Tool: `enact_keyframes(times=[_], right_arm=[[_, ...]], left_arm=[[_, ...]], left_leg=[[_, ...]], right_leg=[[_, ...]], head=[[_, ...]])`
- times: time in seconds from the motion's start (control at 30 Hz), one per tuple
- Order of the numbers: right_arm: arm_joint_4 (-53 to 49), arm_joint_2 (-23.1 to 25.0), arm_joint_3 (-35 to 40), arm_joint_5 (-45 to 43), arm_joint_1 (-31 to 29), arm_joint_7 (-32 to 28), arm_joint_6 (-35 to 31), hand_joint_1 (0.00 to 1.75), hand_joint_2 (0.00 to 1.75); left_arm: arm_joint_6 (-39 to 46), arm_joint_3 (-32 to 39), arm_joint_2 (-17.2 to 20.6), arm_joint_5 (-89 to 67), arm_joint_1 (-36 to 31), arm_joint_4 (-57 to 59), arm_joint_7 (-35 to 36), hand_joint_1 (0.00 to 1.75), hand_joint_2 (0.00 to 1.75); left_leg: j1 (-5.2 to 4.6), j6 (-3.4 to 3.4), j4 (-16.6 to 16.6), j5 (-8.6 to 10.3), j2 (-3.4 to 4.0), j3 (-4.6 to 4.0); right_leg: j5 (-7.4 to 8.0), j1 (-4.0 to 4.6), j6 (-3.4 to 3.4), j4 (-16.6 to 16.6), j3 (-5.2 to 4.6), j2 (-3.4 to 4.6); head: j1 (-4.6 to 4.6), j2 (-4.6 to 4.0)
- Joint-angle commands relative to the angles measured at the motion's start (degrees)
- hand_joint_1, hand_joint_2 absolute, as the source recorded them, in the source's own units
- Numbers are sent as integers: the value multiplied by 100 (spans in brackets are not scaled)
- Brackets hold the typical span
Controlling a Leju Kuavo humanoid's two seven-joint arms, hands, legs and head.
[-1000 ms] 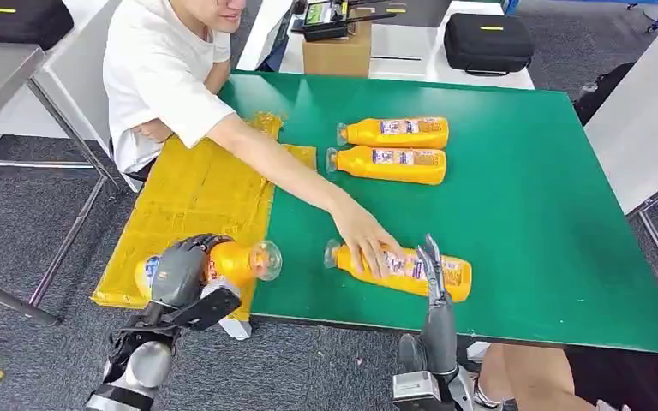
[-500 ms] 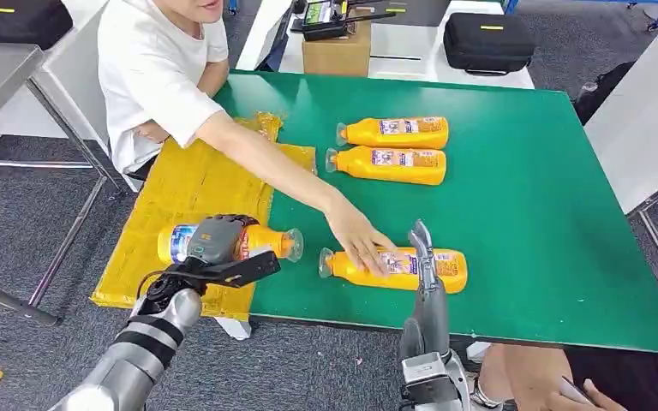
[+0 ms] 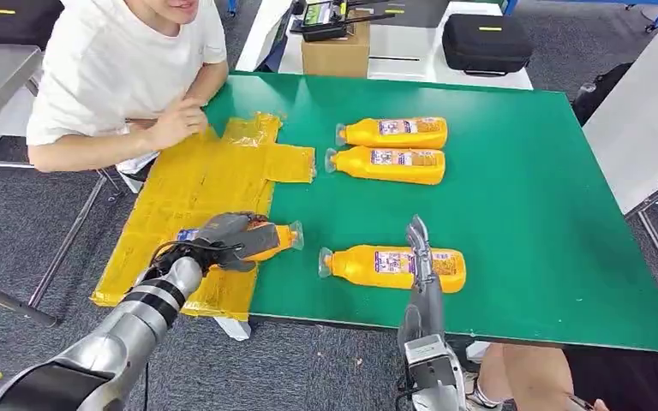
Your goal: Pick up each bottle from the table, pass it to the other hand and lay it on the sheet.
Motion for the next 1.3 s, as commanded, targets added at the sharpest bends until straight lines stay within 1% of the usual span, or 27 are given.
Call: enact_keyframes(times=[0.03, 0.17, 0.23, 0.27, 0.37, 0.4, 0.43, 0.5, 0.57, 0.67, 0.7, 0.73, 0.77, 0.8, 0.83, 0.87, 0.9, 0.93, 0.97, 1.0, 1.03, 1.07, 1.17, 1.2, 1.23, 1.27, 1.3], right_arm=[[615, -55, -38, -69, -316, 9, 10, 0, 0], [737, -63, -41, -114, -413, 9, -23, 0, 0], [738, -69, -43, -121, -418, 9, -20, 0, 0], [782, -80, -47, -141, -435, 9, -26, 0, 0], [856, -103, -28, -204, -481, 9, -60, 0, 0], [869, -119, -9, -238, -496, 9, -49, 0, 0], [878, -137, 16, -257, -505, 9, -62, 0, 0], [916, -218, 150, -377, -561, 9, -162, 0, 0], [913, -287, 226, -450, -568, 9, -263, 0, 0], [912, -398, 354, -425, -535, 9, -483, 0, 0], [919, -422, 370, -317, -508, 9, -579, 0, 0], [919, -422, 370, -317, -508, 9, -579, 0, 0], [874, -466, 400, -152, -437, 9, -720, 0, 0], [881, -478, 372, 2, -370, 9, -824, 0, 0], [832, -495, 373, 11, -324, 9, -827, 0, 0], [880, -482, 277, 163, -251, 9, -840, 0, 0], [960, -440, 123, 381, -178, 9, -797, 0, 0], [939, -443, 108, 400, -158, 9, -779, 0, 0], [1073, -453, -37, 774, -119, 41, -844, 0, 175], [1149, -504, -101, 993, -117, 231, -792, 0, 175], [1218, -503, -185, 1012, -115, 196, -744, 0, 175], [1390, -666, -106, 1612, -196, 551, -815, 0, 175], [1691, -920, -295, 2223, -380, 900, -575, 0, 175], [1786, -1003, -343, 2405, -469, 1062, -550, 0, 175], [1845, -1098, -455, 2509, -582, 1125, -502, 0, 175], [1856, -1109, -550, 2533, -619, 1103, -429, 0, 175], [1853, -1114, -566, 2538, -629, 1097, -416, 0, 175]], left_arm=[[-369, -98, 87, -45, -289, 920, 151, 12, 175], [-415, -541, 265, -434, -306, 996, 204, 9, 175], [-413, -545, 284, -437, -297, 1002, 201, 9, 175], [-524, -575, 316, -424, -287, 1030, 119, 7, 175], [-678, -458, 387, -188, -230, 997, -177, 2, 175], [-760, -356, 410, -21, -210, 964, -367, 2, 175], [-874, -281, 434, 116, -202, 947, -510, 2, 175], [-1237, 3, 543, 709, -139, 724, -1047, 0, 175], [-1365, 262, 596, 1295, 45, 223, -1582, 0, 175], [-1587, 498, 529, 2387, 673, -1173, -1739, 0, 175], [-1615, 629, 427, 2896, 926, -1740, -1791, 0, 175], [-1615, 629, 427, 2896, 926, -1740, -1791, 0, 175], [-1586, 702, 291, 3582, 1335, -2680, -1666, 0, 175], [-1610, 779, 169, 4118, 1512, -3104, -1575, 0, 175], [-1601, 732, 148, 4180, 1584, -3311, -1447, 0, 175], [-1626, 945, -56, 4969, 1760, -3681, -1362, 0, 175], [-1669, 1029, -167, 5576, 1894, -3972, -1192, 0, 175], [-1657, 1001, -161, 5625, 1933, -4068, -1151, 0, 175], [-1544, 1132, -300, 6236, 2077, -4348, -1064, 0, 175], [-1537, 1146, -315, 6558, 2153, -4487, -1021, 0, 175], [-1507, 1091, -271, 6641, 2227, -4627, -976, 0, 175], [-1489, 1244, -375, 6998, 2320, -4774, -1153, 0, 175], [-1632, 1303, -388, 7450, 2551, -5157, -1224, 0, 175], [-1731, 1313, -409, 7580, 2607, -5247, -1232, 0, 175], [-1797, 1315, -438, 7639, 2691, -5393, -1256, 0, 175], [-1814, 1299, -444, 7635, 2722, -5449, -1255, 0, 175], [-1817, 1291, -448, 7636, 2727, -5457, -1255, 0, 175]], left_leg=[[3, -8, -10, -11, 14, 38], [2, -6, -10, -6, 15, 32], [2, -8, -10, -9, 21, 43], [3, -6, -10, -5, 21, 34], [2, -8, -13, -7, 29, 50], [2, -10, -12, -8, 33, 54], [2, -6, -10, -5, 22, 46], [3, -10, -14, -8, 31, 63], [3, -8, -11, -7, 30, 59], [4, -12, -13, -13, 38, 73], [2, -7, -9, -5, 20, 54], [2, -7, -10, -10, 23, 59], [1, -4, -9, -7, 11, 51], [4, -7, -5, -11, 8, 52], [4, -6, -4, -14, 6, 51], [4, -5, -1, -14, -2, 41], [2, -5, -2, -7, 4, 26], [2, -4, -4, -13, -10, 36], [4, -6, 0, -23, -3, 46], [4, -7, -1, -25, -10, 49], [1, -5, -2, -11, -7, 20], [0, -5, -5, -9, -1, 11], [2, -7, -6, -17, 12, 27], [0, -6, -5, -12, 7, 14], [1, -8, -5, -15, 12, 23], [-2, -4, -3, -10, 8, 9], [-1, -6, -2, -15, 8, 20]], right_leg=[[-8, 5, -12, -9, 35, 7], [-3, 4, -10, -9, 28, 10], [-4, 4, -14, -8, 37, 16], [1, 4, -10, -9, 29, 18], [0, 4, -13, -10, 42, 22], [0, 5, -16, -9, 43, 26], [1, 3, -9, -9, 40, 18], [1, 5, -15, -11, 52, 25], [2, 4, -12, -9, 48, 24], [-3, 7, -18, -8, 61, 29], [-1, 3, -9, -3, 47, 16], [-4, 4, -10, -6, 51, 16], [-5, 2, -6, -4, 45, 6], [-10, 5, -9, -4, 49, 1], [-13, 5, -8, -4, 49, -1], [-15, 5, -7, -3, 43, -8], [-8, 3, -6, -1, 22, 0], [-17, 2, -6, -6, 39, -16], [-24, 5, -10, -6, 49, -12], [-28, 5, -11, -8, 54, -19], [-13, 0, -6, -7, 23, -9], [-8, -1, -4, -9, 12, -3], [-10, 3, -9, -13, 25, 6], [-7, 1, -6, -11, 13, 3], [-9, 3, -9, -11, 21, 6], [-4, -1, -4, -9, 7, 5], [-9, 1, -7, -9, 19, 3]], head=[[2, 0], [2, 0], [2, 0], [2, 0], [0, 0], [2, -2], [4, 0], [2, 0], [2, 0], [0, 0], [2, -2], [-2, 0], [2, 0], [2, 0], [2, 0], [7, 0], [0, 0], [0, 0], [4, -2], [0, 0], [2, 0], [4, 0], [2, 0], [0, 0], [0, 0], [0, 0], [2, 0]])
